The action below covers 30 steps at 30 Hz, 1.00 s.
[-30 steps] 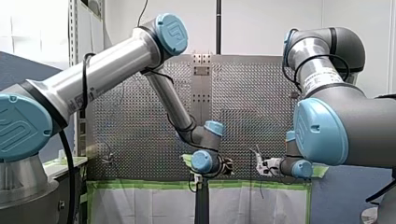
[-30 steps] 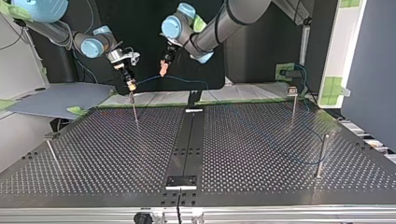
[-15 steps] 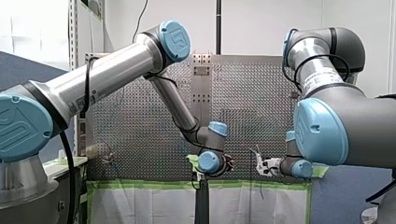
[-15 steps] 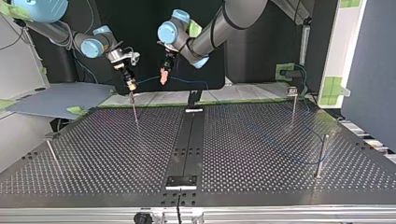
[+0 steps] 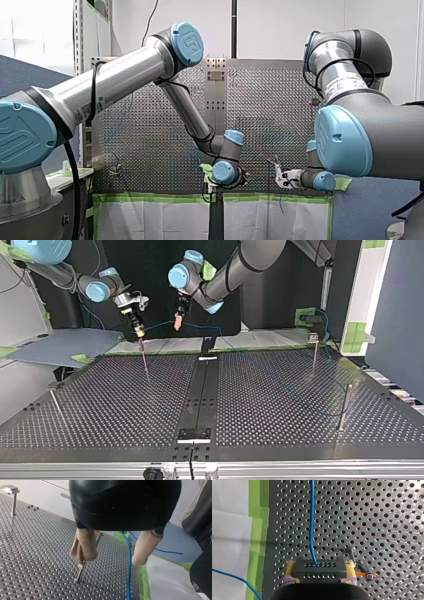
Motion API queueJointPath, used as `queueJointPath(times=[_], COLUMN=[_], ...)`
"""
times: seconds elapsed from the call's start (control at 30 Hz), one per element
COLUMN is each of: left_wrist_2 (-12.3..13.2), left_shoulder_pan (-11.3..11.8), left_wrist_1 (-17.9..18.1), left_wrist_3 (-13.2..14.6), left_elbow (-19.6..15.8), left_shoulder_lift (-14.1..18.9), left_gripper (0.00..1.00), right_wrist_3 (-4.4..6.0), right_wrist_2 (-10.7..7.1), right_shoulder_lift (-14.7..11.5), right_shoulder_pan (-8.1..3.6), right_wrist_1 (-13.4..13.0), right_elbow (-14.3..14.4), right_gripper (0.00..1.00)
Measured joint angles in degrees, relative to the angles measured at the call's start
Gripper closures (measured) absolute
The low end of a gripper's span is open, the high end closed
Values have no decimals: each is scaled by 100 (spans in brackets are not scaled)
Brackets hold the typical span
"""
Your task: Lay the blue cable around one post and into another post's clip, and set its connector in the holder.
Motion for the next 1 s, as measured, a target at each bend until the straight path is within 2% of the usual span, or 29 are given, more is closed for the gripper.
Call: queueJointPath(times=[0.37, 0.77, 1.0], left_wrist_2=[-11, -154, -420], left_shoulder_pan=[135, 128, 155], left_wrist_1=[6, -487, -698], left_wrist_3=[-174, -43, -35], left_elbow=[77, 597, 955], left_shoulder_lift=[-16, -505, -568], left_gripper=[0, 0, 0], right_wrist_3=[-23, -21, -23], right_wrist_2=[4, -3, 7], right_shoulder_lift=[0, -1, -1], right_shoulder_pan=[-10, -35, -54], right_wrist_1=[0, 0, 14], right_elbow=[0, 0, 0], right_gripper=[91, 91, 91])
